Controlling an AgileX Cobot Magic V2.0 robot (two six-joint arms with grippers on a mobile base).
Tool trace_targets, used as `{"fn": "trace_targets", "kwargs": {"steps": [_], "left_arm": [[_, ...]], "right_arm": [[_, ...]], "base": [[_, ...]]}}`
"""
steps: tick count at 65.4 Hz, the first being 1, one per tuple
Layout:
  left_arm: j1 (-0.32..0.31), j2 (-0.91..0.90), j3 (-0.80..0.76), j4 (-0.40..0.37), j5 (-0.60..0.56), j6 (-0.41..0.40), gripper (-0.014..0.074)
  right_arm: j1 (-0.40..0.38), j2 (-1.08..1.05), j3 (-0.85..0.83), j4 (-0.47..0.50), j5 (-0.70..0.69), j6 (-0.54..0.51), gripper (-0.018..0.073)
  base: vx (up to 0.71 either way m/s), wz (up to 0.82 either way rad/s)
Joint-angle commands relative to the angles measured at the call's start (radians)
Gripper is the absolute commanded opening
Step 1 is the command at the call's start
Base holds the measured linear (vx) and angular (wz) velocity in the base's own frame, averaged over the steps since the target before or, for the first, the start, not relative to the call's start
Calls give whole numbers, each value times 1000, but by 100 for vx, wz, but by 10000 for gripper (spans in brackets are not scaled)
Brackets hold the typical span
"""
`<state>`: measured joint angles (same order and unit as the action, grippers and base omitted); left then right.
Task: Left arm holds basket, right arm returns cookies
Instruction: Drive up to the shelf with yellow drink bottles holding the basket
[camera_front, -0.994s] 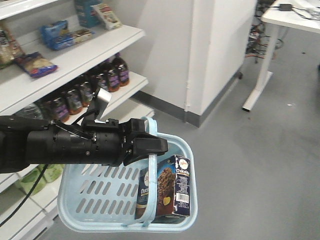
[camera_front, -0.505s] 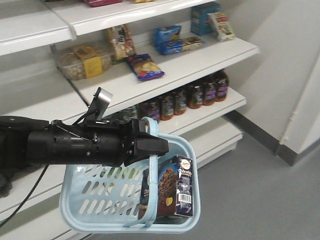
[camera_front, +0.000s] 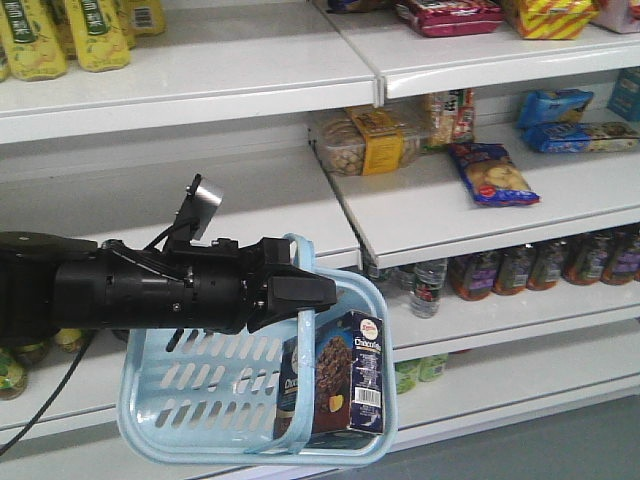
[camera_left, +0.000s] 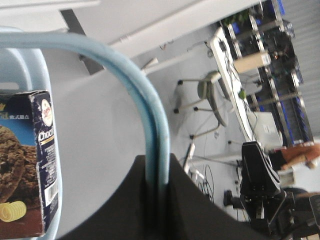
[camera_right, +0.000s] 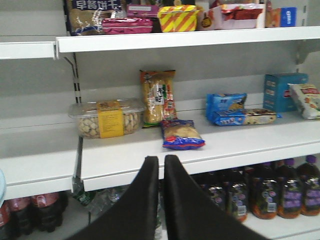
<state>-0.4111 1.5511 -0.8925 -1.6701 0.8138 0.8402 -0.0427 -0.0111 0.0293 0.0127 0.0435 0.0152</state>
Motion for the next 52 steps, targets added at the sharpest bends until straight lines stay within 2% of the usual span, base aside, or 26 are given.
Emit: {"fn": "trace_targets", "kwargs": {"steps": [1, 29, 52], "left_arm": [[-3, -51, -29, -102, 57, 10, -3], [-3, -51, -29, -102, 57, 10, -3], [-3, -51, -29, -102, 57, 10, -3]], "right_arm": [[-5, -13, 18, -7, -75, -3, -6], [-5, -13, 18, -7, -75, -3, -6], [-5, -13, 18, -7, -75, -3, -6]], "base": [[16, 47], [15, 47], [14, 16]]}}
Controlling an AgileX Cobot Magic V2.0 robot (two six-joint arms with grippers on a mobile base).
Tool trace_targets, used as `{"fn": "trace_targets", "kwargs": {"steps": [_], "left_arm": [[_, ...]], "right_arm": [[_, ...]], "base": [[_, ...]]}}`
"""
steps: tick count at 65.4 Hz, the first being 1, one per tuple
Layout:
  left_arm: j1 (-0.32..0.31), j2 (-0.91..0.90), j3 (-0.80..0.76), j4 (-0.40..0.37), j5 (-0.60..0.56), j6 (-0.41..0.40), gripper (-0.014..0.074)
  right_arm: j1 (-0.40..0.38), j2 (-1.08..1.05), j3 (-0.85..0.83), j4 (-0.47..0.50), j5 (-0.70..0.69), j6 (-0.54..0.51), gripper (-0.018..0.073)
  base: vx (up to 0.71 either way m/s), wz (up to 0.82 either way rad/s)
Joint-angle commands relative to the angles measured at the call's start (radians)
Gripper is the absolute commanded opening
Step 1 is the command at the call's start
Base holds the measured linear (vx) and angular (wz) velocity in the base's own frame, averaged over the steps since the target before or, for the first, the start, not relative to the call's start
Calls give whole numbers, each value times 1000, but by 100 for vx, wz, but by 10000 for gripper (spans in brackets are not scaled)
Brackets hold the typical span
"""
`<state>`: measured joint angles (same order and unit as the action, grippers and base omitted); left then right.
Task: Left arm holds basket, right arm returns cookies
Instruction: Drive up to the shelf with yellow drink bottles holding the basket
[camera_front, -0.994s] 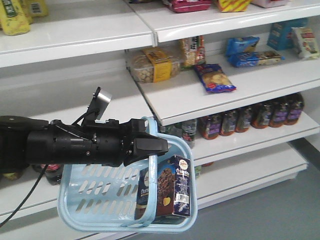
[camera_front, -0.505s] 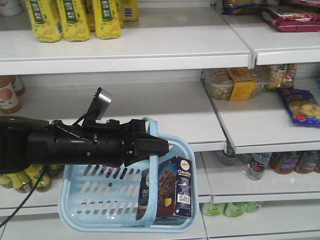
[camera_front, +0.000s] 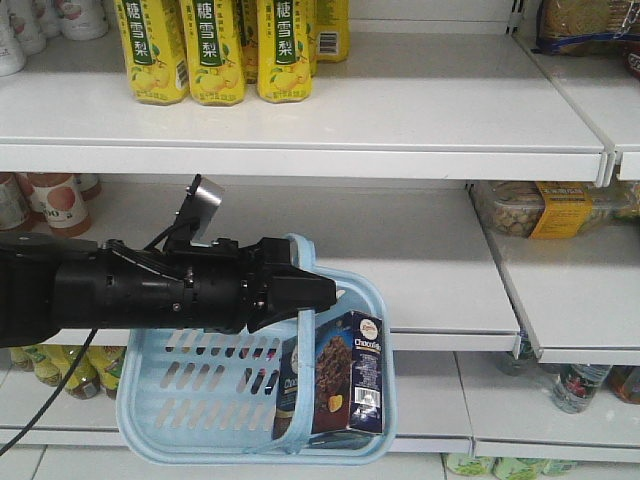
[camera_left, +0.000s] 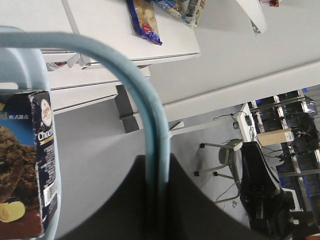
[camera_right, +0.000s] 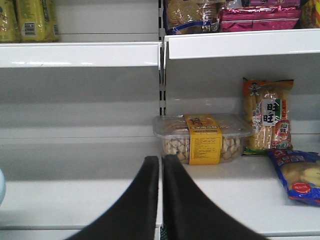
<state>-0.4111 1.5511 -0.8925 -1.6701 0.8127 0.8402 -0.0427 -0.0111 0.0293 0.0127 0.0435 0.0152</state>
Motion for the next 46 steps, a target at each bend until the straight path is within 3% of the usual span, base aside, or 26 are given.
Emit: {"fn": "trace_targets", "kwargs": {"steps": [1, 46], "left_arm": [[-3, -51, -29, -102, 58, 10, -3], [-3, -51, -29, -102, 58, 10, -3]], "right_arm": [[-5, -13, 18, -7, -75, -3, -6], [-5, -13, 18, -7, -75, -3, -6]], "base": [[13, 2], [9, 2]]}}
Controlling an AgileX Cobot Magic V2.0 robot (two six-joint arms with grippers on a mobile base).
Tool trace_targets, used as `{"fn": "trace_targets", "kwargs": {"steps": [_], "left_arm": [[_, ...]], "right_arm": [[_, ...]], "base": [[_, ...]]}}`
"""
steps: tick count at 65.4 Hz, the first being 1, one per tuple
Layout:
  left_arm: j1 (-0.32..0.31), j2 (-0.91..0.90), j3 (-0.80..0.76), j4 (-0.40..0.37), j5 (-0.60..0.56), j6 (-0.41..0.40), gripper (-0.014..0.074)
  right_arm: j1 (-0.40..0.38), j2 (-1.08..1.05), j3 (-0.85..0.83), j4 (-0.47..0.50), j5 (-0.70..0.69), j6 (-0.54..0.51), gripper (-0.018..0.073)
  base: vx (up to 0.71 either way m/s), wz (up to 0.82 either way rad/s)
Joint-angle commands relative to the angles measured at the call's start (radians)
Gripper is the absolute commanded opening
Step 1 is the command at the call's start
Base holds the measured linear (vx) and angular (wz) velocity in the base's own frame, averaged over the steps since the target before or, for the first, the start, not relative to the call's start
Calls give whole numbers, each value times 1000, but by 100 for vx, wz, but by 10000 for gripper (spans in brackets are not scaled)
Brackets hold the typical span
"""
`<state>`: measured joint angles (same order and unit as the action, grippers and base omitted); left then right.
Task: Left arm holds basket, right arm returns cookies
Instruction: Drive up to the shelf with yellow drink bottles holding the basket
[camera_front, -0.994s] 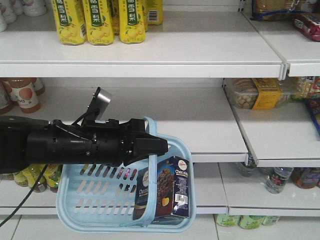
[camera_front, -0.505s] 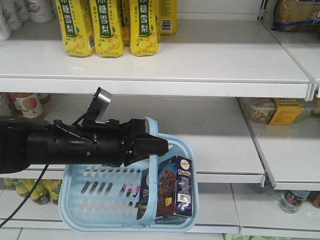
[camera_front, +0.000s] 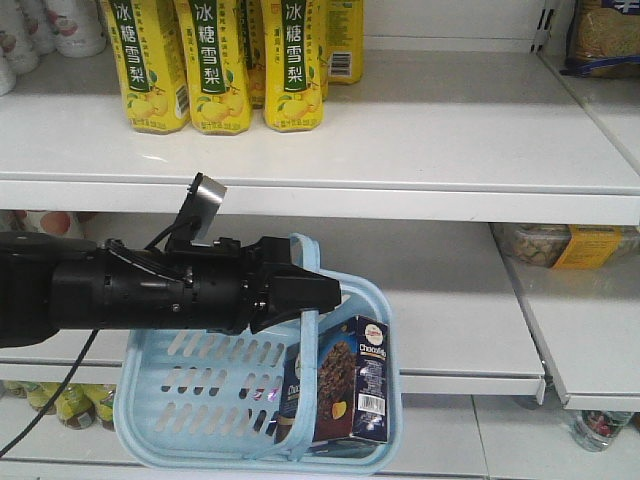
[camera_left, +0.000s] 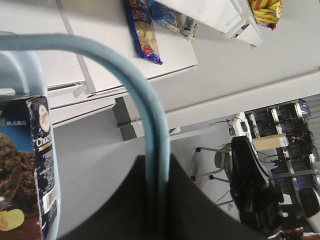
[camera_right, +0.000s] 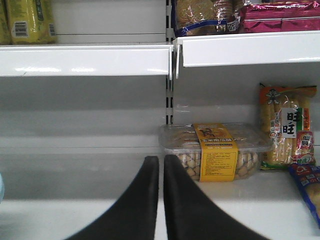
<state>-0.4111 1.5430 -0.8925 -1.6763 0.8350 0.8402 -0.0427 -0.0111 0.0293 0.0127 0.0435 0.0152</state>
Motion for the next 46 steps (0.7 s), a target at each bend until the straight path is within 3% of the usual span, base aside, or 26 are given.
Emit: {"fn": "trace_targets", "kwargs": {"steps": [1, 46], "left_arm": [[-3, -43, -29, -96, 36, 10, -3], [-3, -43, -29, -96, 36, 10, -3]], "right_arm": [[-5, -13, 18, -7, -75, -3, -6], [-5, -13, 18, -7, -75, -3, -6]], "base": [[7, -2], [4, 0]]}}
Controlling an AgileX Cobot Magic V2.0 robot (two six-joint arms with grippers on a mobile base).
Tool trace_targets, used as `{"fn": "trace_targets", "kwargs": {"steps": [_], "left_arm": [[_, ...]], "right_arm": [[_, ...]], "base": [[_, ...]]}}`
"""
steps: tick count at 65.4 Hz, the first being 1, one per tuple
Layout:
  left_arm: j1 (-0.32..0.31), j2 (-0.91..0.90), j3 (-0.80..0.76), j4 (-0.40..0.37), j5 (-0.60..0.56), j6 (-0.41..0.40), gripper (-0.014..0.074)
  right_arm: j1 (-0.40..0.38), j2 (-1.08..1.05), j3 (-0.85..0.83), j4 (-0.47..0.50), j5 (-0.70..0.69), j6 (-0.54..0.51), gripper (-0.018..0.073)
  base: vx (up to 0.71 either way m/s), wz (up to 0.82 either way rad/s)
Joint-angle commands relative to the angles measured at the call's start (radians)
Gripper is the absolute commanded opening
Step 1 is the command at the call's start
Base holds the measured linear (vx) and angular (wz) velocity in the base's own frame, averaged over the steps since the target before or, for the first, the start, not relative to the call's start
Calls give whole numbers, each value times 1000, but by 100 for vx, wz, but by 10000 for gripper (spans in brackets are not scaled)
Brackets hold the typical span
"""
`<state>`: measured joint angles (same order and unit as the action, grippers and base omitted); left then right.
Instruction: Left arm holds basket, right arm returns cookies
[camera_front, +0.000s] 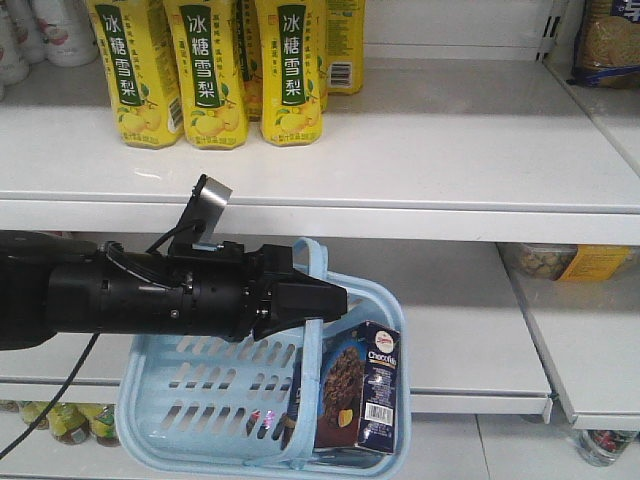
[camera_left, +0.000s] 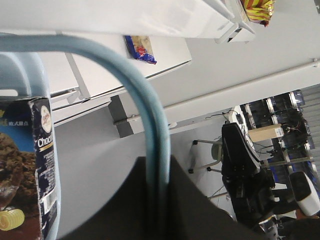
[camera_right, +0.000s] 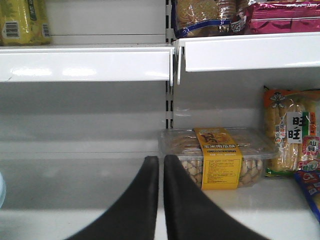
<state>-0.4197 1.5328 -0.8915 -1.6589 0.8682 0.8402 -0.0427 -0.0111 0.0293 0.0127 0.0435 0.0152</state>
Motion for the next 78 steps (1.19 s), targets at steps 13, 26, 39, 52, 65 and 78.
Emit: {"fn": "trace_targets", "kwargs": {"steps": [13, 26, 39, 52, 65, 78], "left_arm": [[5, -32, -30, -113, 3, 10, -3], [5, -32, -30, -113, 3, 10, -3], [5, -32, -30, -113, 3, 10, -3], [5, -32, -30, -113, 3, 10, -3], [5, -32, -30, -113, 3, 10, -3], [5, -32, -30, -113, 3, 10, -3]], "right_arm": [[-5, -13, 18, -7, -75, -3, -6], [-5, -13, 18, -7, -75, -3, -6], [-5, -13, 18, -7, -75, -3, -6], [-5, -13, 16, -7, -90, -5, -6], [-5, -11, -6, 5, -266, 29, -6], [-5, 124, -184, 4, -85, 42, -6]], "base": [[0, -1], [0, 0], [0, 0], [0, 0], [0, 0], [0, 0]]}}
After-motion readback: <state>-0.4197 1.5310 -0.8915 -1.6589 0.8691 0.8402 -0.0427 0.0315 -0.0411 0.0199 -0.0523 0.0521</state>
